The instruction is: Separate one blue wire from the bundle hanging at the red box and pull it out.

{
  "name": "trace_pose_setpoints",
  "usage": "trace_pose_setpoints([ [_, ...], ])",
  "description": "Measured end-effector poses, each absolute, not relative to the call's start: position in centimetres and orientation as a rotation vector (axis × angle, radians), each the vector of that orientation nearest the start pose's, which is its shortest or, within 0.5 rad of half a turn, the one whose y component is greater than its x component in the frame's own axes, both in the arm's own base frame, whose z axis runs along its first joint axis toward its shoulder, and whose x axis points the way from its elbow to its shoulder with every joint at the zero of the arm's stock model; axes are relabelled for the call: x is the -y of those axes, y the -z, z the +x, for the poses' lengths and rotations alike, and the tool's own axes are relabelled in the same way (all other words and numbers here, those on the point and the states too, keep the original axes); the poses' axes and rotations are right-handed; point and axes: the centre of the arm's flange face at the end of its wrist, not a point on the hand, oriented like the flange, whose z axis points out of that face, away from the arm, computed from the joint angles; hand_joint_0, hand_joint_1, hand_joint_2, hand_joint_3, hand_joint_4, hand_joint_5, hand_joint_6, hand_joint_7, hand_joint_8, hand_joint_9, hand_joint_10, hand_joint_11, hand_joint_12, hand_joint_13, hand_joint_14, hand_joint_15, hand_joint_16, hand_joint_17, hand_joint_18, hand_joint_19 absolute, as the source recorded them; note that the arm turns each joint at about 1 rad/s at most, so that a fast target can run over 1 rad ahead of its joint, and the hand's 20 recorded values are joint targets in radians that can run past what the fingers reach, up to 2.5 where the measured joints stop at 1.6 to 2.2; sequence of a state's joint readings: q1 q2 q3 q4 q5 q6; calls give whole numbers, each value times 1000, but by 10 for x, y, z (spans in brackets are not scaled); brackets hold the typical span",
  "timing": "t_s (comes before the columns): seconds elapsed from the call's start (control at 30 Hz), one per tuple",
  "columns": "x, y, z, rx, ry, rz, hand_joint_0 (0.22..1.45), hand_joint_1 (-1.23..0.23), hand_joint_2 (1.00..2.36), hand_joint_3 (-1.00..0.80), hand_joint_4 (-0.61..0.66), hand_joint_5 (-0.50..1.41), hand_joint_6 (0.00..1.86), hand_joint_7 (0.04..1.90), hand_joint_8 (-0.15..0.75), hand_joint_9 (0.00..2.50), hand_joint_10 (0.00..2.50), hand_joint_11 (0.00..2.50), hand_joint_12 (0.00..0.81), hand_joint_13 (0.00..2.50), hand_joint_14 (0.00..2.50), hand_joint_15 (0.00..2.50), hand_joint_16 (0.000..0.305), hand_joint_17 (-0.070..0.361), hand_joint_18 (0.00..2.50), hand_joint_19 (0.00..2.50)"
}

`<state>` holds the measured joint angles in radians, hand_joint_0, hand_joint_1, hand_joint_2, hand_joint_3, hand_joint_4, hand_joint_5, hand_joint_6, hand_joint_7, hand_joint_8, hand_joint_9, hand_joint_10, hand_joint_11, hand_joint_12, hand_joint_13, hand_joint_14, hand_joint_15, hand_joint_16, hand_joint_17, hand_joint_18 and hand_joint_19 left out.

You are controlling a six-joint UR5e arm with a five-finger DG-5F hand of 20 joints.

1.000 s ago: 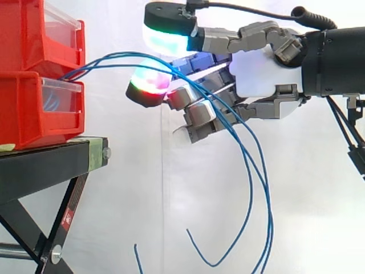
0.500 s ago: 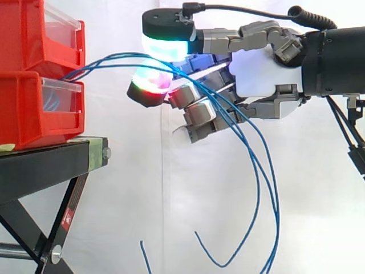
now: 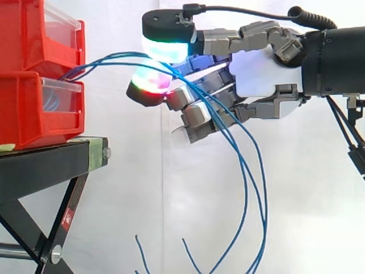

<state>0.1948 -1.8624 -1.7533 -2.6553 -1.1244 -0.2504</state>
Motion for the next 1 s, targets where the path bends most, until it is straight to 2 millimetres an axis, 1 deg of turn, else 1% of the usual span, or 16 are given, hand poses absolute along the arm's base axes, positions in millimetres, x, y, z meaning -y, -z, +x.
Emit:
trace_pose_setpoints([
  [0.23, 64, -292, 586, -1144, -840, 1152, 743, -967, 1010, -380, 64, -258, 932, 1006, 300, 838, 16, 1337, 412, 1150, 28, 1032, 56, 125, 705, 418],
  [0.47, 64, -292, 586, -1144, -840, 1152, 747, -974, 1011, -380, 62, -263, 930, 1011, 295, 816, 16, 1302, 415, 1131, 29, 1012, 56, 126, 702, 418],
  [0.57, 64, -292, 586, -1144, -840, 1152, 731, -968, 1009, -405, 72, -261, 929, 993, 294, 825, 16, 1313, 416, 1133, 29, 1020, 56, 126, 705, 433],
  [0.67, 64, -292, 586, -1144, -840, 1152, 681, -913, 1005, -443, 98, -254, 925, 990, 310, 885, 19, 1325, 421, 1159, 29, 1037, 56, 125, 709, 467],
  [0.7, 64, -292, 586, -1144, -840, 1152, 639, -855, 1005, -436, 105, -251, 922, 994, 316, 901, 16, 1329, 424, 1177, 27, 1052, 56, 125, 706, 489],
  [0.8, 64, -292, 586, -1144, -840, 1152, 589, -751, 1003, -461, 130, -245, 916, 992, 322, 946, 17, 1302, 430, 1198, 26, 1065, 57, 129, 713, 532],
  [1.0, 64, -292, 586, -1144, -840, 1152, 537, -665, 1003, -469, 155, -241, 911, 999, 342, 987, 16, 1316, 441, 1220, 25, 1073, 60, 134, 735, 558],
])
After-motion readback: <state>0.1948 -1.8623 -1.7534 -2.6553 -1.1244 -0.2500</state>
